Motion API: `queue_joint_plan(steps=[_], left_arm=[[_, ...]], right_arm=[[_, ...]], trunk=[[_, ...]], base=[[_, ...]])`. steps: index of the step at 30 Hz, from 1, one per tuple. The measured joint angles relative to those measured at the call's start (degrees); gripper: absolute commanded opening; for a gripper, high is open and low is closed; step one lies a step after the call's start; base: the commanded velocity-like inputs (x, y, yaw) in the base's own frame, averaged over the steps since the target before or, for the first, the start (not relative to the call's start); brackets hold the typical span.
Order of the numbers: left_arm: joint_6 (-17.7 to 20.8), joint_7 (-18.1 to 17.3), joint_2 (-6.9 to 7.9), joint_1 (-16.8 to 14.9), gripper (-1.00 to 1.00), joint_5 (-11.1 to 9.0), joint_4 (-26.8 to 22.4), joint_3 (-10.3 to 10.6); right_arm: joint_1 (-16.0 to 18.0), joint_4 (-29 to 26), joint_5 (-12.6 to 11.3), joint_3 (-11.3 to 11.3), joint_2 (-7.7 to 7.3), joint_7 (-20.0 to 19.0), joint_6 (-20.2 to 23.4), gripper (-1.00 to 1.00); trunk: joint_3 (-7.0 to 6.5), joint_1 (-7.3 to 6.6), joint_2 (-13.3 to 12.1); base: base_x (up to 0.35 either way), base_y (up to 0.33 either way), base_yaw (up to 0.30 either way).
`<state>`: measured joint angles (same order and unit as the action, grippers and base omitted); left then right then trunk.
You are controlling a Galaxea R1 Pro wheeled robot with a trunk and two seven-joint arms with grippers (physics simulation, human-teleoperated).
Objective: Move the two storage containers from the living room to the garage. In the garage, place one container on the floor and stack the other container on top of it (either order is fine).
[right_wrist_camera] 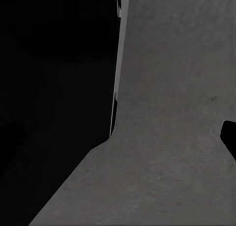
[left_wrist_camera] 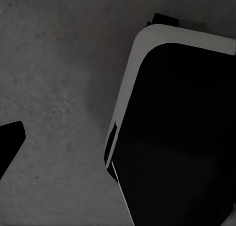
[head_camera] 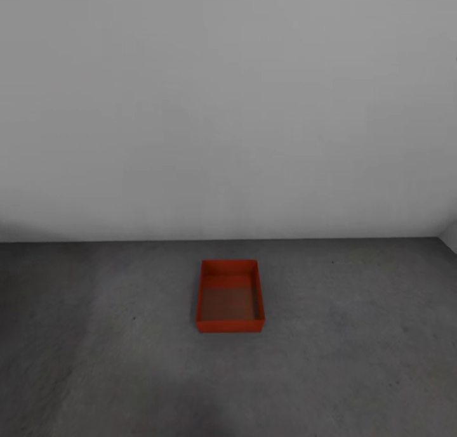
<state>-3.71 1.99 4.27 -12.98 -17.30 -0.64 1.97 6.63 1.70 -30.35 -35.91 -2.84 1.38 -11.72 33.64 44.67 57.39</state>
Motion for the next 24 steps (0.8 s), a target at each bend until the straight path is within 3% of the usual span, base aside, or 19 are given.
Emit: queue_joint_plan(steps=[24], left_arm=[[0.0,0.0,0.01,0.0,1.00,0.0,0.0,0.0]], right_arm=[[0.0,0.0,0.3,-0.2,0.00,-0.6,-0.1,1.00]], trunk=[[-2.23,0.00,0.0]], base=[[0.000,0.000,0.000]])
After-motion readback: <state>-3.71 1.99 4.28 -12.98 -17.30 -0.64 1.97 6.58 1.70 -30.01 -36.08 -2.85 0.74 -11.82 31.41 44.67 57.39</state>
